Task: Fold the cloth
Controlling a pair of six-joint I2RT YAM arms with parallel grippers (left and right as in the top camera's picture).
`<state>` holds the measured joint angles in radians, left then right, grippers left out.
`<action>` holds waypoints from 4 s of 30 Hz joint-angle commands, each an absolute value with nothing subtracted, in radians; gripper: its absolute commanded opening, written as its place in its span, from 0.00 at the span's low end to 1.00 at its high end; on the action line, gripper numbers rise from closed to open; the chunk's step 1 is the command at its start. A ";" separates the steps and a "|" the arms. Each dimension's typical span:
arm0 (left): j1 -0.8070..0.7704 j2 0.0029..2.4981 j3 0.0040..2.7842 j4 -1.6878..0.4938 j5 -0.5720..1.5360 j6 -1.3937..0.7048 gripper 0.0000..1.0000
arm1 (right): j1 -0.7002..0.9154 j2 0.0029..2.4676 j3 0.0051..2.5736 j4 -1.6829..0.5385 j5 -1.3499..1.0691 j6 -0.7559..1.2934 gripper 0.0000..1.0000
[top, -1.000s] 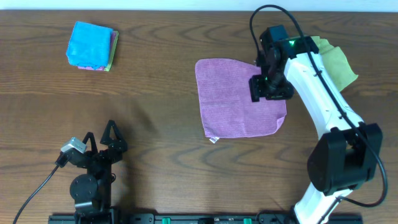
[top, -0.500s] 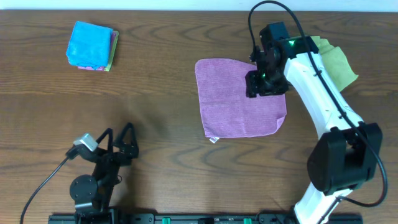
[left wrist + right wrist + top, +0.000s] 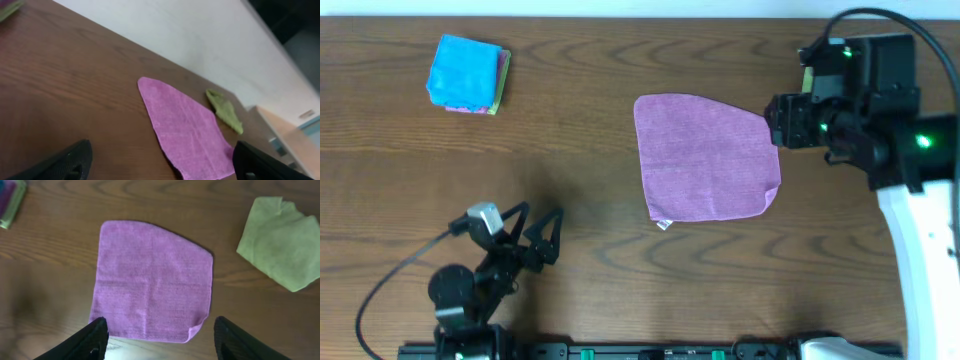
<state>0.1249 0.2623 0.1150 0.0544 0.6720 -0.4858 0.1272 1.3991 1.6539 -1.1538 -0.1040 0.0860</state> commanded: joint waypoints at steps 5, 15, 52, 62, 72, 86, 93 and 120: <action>0.006 0.719 0.416 0.064 0.705 -0.187 0.91 | 0.126 1.334 1.658 -1.164 -0.102 0.075 0.71; -0.215 1.409 0.920 -0.013 0.697 -0.058 0.79 | 0.124 1.317 1.658 -1.249 -0.068 0.100 0.64; -0.387 1.942 1.431 -0.107 0.673 -0.094 0.80 | 0.123 1.150 1.658 -1.396 0.117 0.119 0.90; -0.527 1.952 1.492 -0.112 0.284 -0.039 0.87 | 0.123 1.150 1.658 -1.402 0.101 0.120 0.89; -0.491 2.187 1.774 -0.354 0.189 -0.016 0.86 | 0.123 1.150 1.658 -1.407 0.099 0.120 0.88; -0.491 2.296 1.819 -0.431 0.062 0.016 0.57 | 0.123 1.150 1.658 -1.411 0.093 0.127 0.86; -0.491 2.307 1.819 -0.434 0.041 0.012 0.06 | 0.123 1.150 1.658 -1.411 0.093 0.128 0.84; -0.442 2.401 1.819 -0.559 0.041 0.072 0.06 | 0.123 1.150 1.658 -1.405 0.093 0.142 0.82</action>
